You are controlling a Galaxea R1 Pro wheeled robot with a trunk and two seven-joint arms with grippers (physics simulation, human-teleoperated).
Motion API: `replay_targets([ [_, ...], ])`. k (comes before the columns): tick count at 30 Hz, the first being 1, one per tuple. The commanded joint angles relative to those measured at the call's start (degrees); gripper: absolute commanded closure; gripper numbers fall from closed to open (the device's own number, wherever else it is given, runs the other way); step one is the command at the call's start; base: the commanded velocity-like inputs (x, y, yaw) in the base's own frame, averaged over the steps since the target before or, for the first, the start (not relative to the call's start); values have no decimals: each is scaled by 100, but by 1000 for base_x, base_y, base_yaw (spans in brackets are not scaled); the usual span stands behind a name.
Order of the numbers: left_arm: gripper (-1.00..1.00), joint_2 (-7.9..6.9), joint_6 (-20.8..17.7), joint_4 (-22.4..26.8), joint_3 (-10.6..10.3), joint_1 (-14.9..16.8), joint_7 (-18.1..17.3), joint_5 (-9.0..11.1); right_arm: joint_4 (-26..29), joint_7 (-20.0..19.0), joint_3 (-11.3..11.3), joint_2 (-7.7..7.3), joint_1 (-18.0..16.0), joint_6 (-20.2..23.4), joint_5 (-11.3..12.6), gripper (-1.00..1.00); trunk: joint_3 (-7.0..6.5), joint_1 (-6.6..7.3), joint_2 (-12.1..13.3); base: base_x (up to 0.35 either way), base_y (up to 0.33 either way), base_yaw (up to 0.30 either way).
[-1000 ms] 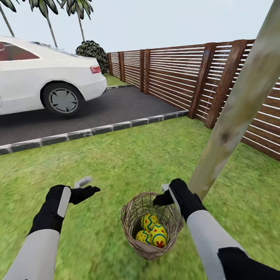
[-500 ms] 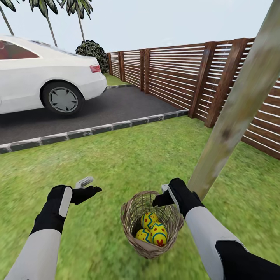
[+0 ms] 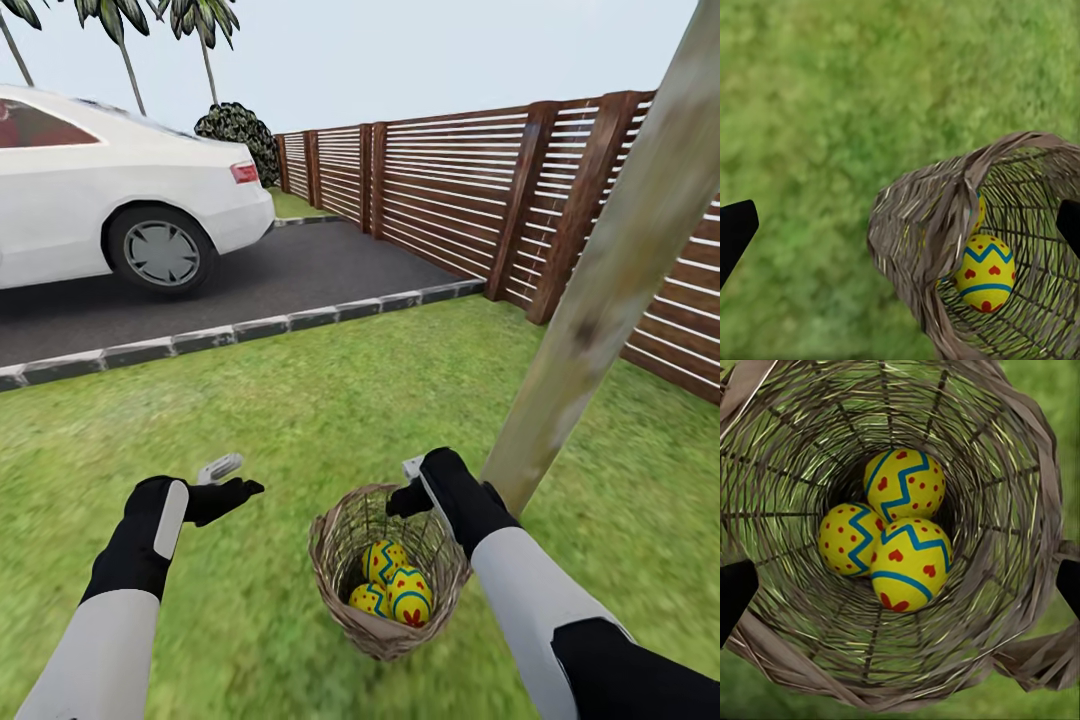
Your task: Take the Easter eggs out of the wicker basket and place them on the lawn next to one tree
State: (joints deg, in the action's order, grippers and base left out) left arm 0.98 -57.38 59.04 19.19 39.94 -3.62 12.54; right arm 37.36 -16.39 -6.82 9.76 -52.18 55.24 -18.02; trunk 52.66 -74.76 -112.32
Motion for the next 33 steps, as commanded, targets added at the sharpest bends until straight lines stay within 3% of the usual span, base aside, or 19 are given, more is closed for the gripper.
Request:
replay_targets([
  [1, -100, 7, -28, -1, 23, 5, -39, -24, 1, -49, -36, -1, -3, 28, -61, -100, 23, -22, -44, 0, 0, 0],
  [33, -100, 7, -28, -33, 23, 5, -34, -24, -27, -82, -83, -23, 11, 20, -62, -100, 637, -725, -1327, 0, 0, 23],
])
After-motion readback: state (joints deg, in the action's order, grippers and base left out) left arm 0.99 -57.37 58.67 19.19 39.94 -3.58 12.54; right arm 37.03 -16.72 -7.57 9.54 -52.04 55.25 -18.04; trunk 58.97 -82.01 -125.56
